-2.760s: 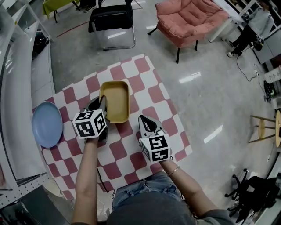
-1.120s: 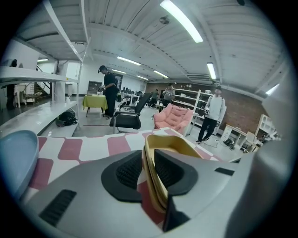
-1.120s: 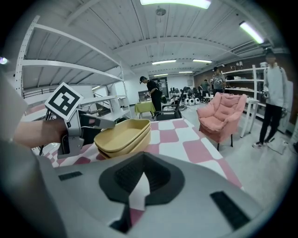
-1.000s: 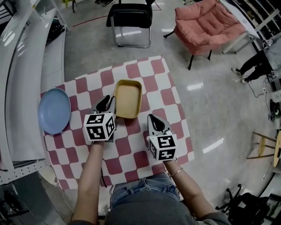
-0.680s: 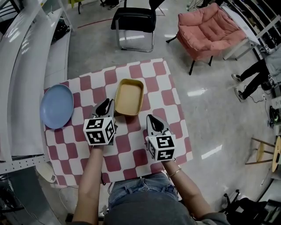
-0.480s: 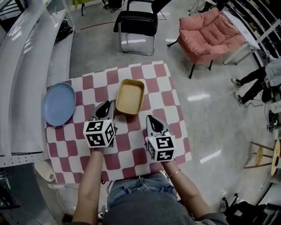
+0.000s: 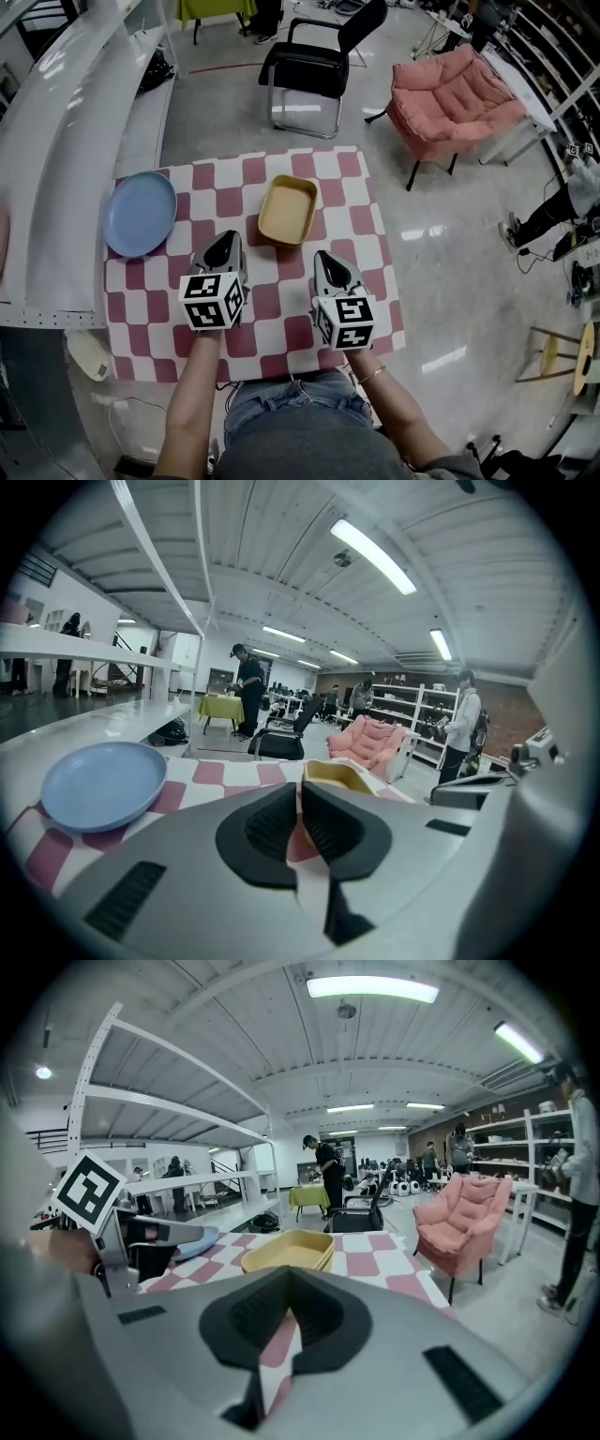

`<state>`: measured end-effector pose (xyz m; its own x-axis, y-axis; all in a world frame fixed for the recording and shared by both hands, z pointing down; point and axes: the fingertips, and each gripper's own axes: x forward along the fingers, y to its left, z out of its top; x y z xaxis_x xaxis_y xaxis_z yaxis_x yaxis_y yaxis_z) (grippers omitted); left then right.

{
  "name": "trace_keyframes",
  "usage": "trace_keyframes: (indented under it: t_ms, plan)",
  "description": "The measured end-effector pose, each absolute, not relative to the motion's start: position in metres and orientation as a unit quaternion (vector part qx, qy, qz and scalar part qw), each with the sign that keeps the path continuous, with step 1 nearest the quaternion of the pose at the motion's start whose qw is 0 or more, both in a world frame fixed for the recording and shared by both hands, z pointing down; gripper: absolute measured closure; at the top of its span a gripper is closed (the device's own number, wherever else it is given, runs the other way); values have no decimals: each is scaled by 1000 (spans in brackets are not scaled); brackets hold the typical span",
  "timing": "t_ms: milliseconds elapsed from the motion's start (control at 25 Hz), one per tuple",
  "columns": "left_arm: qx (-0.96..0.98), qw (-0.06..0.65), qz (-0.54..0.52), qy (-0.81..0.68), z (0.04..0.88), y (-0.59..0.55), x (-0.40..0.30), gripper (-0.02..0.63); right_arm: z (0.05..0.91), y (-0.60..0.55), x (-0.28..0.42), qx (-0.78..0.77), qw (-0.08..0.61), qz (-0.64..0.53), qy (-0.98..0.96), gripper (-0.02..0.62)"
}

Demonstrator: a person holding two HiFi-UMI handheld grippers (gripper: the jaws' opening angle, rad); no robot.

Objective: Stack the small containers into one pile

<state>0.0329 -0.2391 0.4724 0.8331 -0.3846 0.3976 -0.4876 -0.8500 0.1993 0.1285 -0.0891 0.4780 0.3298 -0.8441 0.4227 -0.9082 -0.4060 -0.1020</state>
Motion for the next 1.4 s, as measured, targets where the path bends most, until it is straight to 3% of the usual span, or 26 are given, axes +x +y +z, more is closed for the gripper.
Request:
trace_keyframes:
  t_ms: [760, 1400]
  plan:
    - [942, 146, 145, -267, 458, -196, -33, 588, 442, -72, 96, 802, 60, 160, -572, 588]
    - [944, 139, 137, -267, 449, -185, -43, 589, 427, -67, 86, 796, 43, 135, -589, 588]
